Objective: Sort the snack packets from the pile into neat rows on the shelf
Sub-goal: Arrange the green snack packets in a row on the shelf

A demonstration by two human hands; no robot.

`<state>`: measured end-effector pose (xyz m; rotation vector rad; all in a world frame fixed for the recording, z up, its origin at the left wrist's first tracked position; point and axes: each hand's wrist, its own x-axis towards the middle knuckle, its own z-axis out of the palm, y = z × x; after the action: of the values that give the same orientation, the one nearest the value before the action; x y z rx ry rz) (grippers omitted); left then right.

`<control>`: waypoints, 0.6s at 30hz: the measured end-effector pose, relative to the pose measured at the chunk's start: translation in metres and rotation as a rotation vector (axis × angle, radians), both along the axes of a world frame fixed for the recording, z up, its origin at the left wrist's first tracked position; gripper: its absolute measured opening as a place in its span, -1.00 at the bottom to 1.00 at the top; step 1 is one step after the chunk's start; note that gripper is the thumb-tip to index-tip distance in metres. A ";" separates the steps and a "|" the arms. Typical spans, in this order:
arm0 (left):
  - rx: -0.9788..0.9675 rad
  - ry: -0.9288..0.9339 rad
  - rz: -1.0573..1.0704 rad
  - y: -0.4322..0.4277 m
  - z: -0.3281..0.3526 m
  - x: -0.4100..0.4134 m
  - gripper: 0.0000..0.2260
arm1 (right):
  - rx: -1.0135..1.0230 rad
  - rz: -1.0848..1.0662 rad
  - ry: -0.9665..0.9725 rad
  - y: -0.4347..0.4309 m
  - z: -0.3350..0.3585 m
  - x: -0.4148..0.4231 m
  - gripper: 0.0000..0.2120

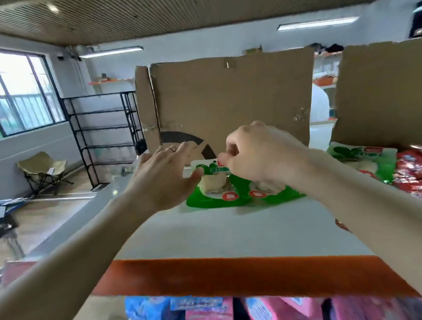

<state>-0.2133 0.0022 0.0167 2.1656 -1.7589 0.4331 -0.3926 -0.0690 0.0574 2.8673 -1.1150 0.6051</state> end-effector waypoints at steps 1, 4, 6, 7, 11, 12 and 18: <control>0.039 0.090 -0.009 -0.011 0.003 0.009 -0.50 | 0.051 -0.010 0.037 -0.006 -0.001 0.007 -0.73; 0.107 0.370 0.016 -0.042 0.002 0.028 -0.54 | 0.206 -0.013 0.107 -0.026 -0.017 0.025 -0.74; 0.127 0.427 0.052 -0.058 -0.010 0.038 -0.56 | 0.285 0.003 0.164 -0.037 -0.036 0.030 -0.74; 0.124 0.471 0.059 -0.063 -0.017 0.041 -0.56 | 0.306 0.019 0.207 -0.042 -0.044 0.030 -0.76; -0.035 0.776 -0.049 -0.074 -0.025 0.047 -0.69 | 0.303 0.046 0.286 -0.047 -0.049 0.027 -0.77; -0.071 0.830 -0.057 -0.074 -0.024 0.047 -0.72 | 0.297 0.050 0.287 -0.047 -0.049 0.028 -0.77; -0.172 1.031 -0.059 -0.069 -0.019 0.050 -0.79 | 0.268 0.067 0.267 -0.045 -0.051 0.025 -0.79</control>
<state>-0.1635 -0.0665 -0.0018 1.6887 -1.1177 -0.4715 -0.3673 -0.1142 0.0066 3.0946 -1.1381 0.0695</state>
